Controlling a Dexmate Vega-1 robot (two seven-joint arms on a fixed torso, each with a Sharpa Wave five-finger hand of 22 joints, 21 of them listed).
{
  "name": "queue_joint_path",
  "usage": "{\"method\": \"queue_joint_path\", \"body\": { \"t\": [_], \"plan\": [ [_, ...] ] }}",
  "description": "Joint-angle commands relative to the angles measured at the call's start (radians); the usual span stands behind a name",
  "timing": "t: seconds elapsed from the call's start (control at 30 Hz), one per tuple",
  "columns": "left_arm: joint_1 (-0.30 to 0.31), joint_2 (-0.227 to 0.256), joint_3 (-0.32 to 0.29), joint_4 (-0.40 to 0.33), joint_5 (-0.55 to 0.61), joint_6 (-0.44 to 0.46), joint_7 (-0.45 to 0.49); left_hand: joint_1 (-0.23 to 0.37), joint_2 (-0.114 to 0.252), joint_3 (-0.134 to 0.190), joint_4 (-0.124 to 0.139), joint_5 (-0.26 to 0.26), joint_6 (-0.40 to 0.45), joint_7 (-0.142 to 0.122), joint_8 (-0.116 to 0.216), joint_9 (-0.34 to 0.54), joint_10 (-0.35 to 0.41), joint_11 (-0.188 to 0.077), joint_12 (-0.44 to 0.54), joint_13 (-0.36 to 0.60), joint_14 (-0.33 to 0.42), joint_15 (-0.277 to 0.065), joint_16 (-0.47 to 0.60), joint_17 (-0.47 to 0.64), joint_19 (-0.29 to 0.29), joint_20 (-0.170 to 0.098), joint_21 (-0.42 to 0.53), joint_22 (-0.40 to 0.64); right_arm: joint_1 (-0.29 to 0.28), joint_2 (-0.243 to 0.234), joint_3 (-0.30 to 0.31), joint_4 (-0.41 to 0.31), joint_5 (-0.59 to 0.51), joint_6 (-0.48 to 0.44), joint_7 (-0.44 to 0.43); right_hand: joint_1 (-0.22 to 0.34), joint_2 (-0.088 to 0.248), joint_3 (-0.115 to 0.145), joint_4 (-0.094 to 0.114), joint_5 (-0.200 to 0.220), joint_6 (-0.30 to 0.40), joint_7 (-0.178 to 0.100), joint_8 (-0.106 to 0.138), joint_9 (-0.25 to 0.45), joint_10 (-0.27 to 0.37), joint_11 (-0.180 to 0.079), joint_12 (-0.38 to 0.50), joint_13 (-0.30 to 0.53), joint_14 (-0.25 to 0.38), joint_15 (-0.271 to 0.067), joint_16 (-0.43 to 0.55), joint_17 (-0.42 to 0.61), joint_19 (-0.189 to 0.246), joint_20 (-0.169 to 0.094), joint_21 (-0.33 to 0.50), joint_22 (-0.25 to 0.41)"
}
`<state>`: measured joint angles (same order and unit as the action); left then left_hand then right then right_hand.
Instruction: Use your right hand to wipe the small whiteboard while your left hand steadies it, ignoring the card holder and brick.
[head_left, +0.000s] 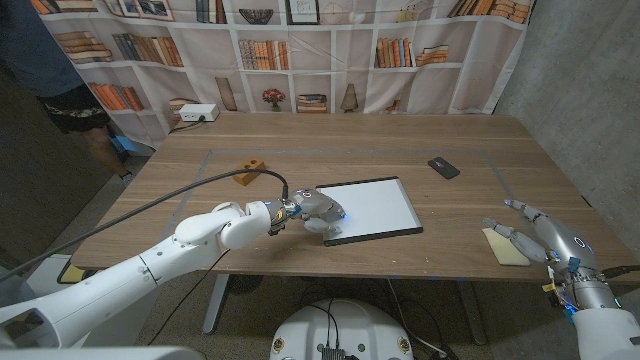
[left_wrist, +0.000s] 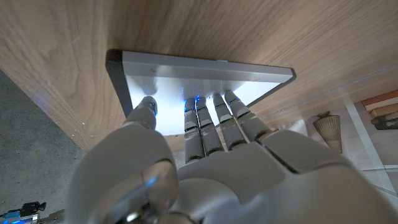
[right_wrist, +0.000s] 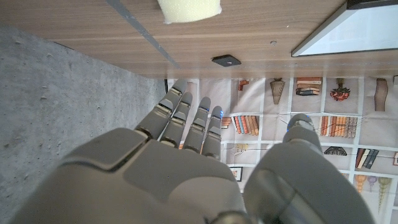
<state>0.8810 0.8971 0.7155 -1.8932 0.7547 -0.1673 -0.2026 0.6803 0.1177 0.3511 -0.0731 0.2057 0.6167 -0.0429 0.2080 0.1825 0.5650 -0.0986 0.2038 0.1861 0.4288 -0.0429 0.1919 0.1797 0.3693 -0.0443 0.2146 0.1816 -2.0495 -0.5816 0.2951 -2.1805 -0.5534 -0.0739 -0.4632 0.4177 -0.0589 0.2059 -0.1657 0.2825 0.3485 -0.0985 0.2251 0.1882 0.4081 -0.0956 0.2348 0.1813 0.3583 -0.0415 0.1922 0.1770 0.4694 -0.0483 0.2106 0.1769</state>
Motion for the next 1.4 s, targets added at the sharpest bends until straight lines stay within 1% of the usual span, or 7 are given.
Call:
{"method": "queue_joint_path", "body": {
  "t": [0.03, 0.23, 0.63, 1.13, 1.23, 1.33, 1.4],
  "plan": [
    [-0.005, -0.001, 0.003, 0.006, 0.016, 0.003, -0.002, -0.003, 0.004, 0.007, 0.002, -0.004, 0.007, -0.009, 0.007, 0.005, 0.007, -0.009, 0.003, 0.005, 0.007, -0.082, 0.001, 0.003, 0.002, -0.039, 0.001, 0.000, 0.013, 0.009, -0.035, 0.005, -0.060, -0.064, 0.072, 0.031, -0.005, 0.005, -0.011, 0.010, 0.018, 0.001, 0.007, 0.005, 0.016, 0.001, 0.000, 0.000, 0.012, -0.116, -0.002, 0.001, 0.011, -0.121, -0.004, 0.000],
    [-0.017, -0.006, 0.008, 0.017, 0.015, -0.006, -0.009, -0.004, 0.005, 0.008, 0.002, -0.005, 0.008, -0.010, 0.007, 0.005, 0.007, -0.010, 0.002, 0.005, 0.008, -0.081, 0.001, 0.003, 0.002, -0.038, 0.000, 0.000, 0.016, 0.008, -0.041, 0.010, -0.068, -0.114, 0.074, 0.070, -0.014, 0.013, -0.017, 0.019, 0.023, 0.002, 0.007, 0.005, 0.023, -0.001, -0.002, 0.000, 0.014, -0.115, -0.003, 0.000, 0.013, -0.121, -0.006, 0.000],
    [-0.020, -0.023, 0.024, 0.029, 0.026, 0.012, -0.016, -0.005, 0.007, 0.011, 0.003, -0.006, 0.008, -0.013, 0.005, 0.005, 0.008, -0.014, 0.001, 0.005, 0.011, -0.081, 0.001, 0.003, -0.002, -0.033, -0.002, 0.000, 0.064, -0.034, -0.085, 0.038, -0.038, -0.212, 0.122, 0.167, -0.006, 0.043, -0.017, 0.034, 0.018, 0.009, -0.001, 0.004, 0.016, 0.009, -0.013, 0.001, 0.003, -0.104, -0.011, 0.000, 0.007, -0.110, -0.013, 0.001],
    [-0.026, -0.015, 0.026, 0.031, 0.013, 0.004, -0.027, -0.005, 0.008, 0.015, 0.003, -0.007, 0.012, -0.016, 0.004, 0.005, 0.011, -0.015, 0.000, 0.005, 0.013, -0.080, 0.000, 0.003, -0.003, -0.033, -0.003, 0.000, 0.091, -0.084, -0.121, 0.067, 0.007, -0.271, 0.091, 0.225, -0.004, 0.058, -0.010, 0.037, 0.049, -0.002, 0.004, 0.003, 0.032, 0.005, -0.011, 0.001, 0.009, -0.103, -0.007, 0.001, 0.010, -0.107, -0.011, 0.003],
    [-0.034, -0.019, 0.028, 0.037, 0.011, -0.003, -0.032, -0.005, 0.008, 0.015, 0.003, -0.007, 0.011, -0.015, 0.003, 0.005, 0.011, -0.016, 0.000, 0.005, 0.013, -0.081, 0.000, 0.003, -0.003, -0.032, -0.003, 0.000, 0.093, -0.085, -0.131, 0.072, 0.015, -0.279, 0.072, 0.251, 0.011, 0.069, -0.002, 0.035, 0.071, -0.003, 0.006, 0.003, 0.052, 0.000, -0.007, 0.001, 0.034, -0.112, 0.001, 0.003, 0.050, -0.115, 0.004, 0.005],
    [-0.042, -0.023, 0.031, 0.043, 0.011, -0.009, -0.033, -0.006, 0.008, 0.016, 0.004, -0.008, 0.011, -0.014, 0.003, 0.005, 0.012, -0.017, 0.000, 0.005, 0.013, -0.081, 0.000, 0.003, -0.004, -0.031, -0.003, 0.000, 0.096, -0.088, -0.140, 0.078, 0.026, -0.280, 0.054, 0.304, 0.022, 0.084, -0.002, 0.026, 0.104, 0.022, 0.008, 0.004, 0.087, 0.008, -0.001, 0.001, 0.078, -0.108, 0.008, 0.003, 0.127, -0.131, 0.029, 0.009],
    [-0.046, -0.025, 0.033, 0.047, 0.012, -0.013, -0.032, -0.006, 0.008, 0.016, 0.004, -0.008, 0.011, -0.017, 0.003, 0.005, 0.013, -0.018, 0.000, 0.005, 0.013, -0.081, 0.000, 0.003, -0.005, -0.030, -0.003, 0.000, 0.101, -0.088, -0.149, 0.079, 0.029, -0.292, 0.044, 0.342, 0.032, 0.095, -0.002, 0.017, 0.138, 0.024, 0.013, 0.004, 0.116, 0.007, 0.005, 0.001, 0.119, -0.115, 0.015, 0.005, 0.174, -0.138, 0.044, 0.010]
  ]
}}
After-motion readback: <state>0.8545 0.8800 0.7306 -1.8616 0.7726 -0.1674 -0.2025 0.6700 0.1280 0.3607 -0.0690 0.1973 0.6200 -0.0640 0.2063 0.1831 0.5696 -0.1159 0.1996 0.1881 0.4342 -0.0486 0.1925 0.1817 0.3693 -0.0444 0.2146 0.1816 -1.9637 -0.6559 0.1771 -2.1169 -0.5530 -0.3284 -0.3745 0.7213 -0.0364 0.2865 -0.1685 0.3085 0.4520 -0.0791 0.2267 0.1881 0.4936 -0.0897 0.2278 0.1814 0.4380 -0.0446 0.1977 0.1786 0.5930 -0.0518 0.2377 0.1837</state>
